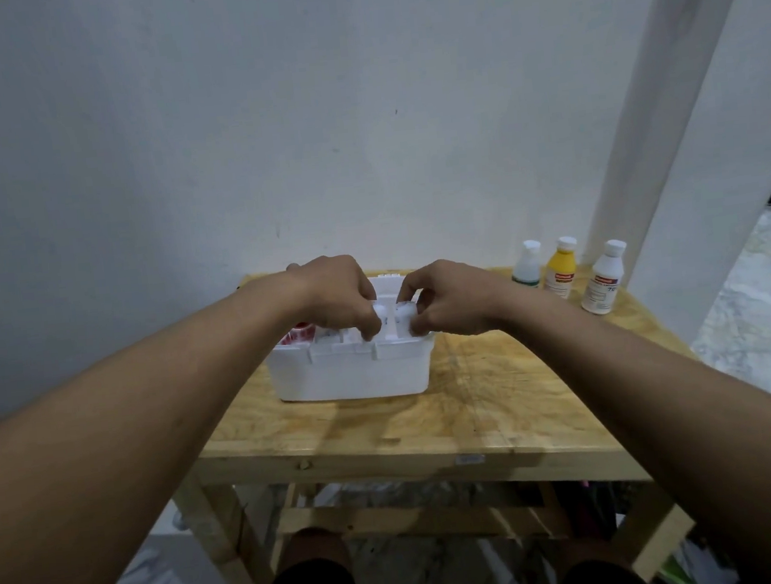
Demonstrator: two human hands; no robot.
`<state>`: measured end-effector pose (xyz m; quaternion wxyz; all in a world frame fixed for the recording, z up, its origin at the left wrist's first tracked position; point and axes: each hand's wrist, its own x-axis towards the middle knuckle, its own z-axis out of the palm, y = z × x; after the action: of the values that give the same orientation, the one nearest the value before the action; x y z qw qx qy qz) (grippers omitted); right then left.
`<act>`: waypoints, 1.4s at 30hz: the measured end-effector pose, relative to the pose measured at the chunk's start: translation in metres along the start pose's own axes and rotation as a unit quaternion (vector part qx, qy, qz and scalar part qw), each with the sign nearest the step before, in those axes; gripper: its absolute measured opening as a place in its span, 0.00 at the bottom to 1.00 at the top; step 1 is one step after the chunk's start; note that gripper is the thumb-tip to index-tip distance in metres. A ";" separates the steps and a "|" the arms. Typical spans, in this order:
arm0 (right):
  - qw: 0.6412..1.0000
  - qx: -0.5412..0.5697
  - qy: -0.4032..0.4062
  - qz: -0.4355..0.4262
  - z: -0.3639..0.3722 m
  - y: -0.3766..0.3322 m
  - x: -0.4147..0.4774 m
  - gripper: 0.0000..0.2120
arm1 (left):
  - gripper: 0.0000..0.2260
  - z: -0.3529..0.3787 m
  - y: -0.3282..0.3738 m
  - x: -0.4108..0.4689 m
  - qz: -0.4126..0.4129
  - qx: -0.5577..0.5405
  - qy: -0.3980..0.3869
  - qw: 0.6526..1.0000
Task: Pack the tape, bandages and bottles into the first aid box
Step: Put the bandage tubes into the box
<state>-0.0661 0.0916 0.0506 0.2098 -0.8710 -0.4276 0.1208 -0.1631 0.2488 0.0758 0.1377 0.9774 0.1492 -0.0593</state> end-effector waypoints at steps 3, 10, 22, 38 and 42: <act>1.000 -0.011 -0.009 -0.002 -0.001 0.000 -0.001 0.10 | 0.16 -0.001 0.004 -0.001 0.003 0.034 -0.001 0.999; 1.000 -0.020 -0.020 -0.001 -0.002 -0.002 -0.001 0.05 | 0.19 -0.007 0.012 -0.001 0.003 0.085 -0.032 0.996; 0.999 -0.001 -0.047 0.000 -0.004 -0.003 -0.002 0.06 | 0.18 -0.009 0.015 0.005 -0.007 0.051 -0.097 0.994; 0.999 -0.006 -0.028 0.018 -0.002 -0.012 0.002 0.13 | 0.18 -0.012 0.016 0.001 -0.007 0.066 -0.115 0.991; 0.999 -0.020 -0.028 0.007 -0.003 -0.013 0.002 0.11 | 0.18 -0.013 0.015 0.000 -0.006 0.060 -0.109 0.992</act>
<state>-0.0728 0.0991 0.0589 0.1794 -0.8741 -0.4299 0.1375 -0.1572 0.2384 0.0921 0.0938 0.9707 0.1351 -0.1750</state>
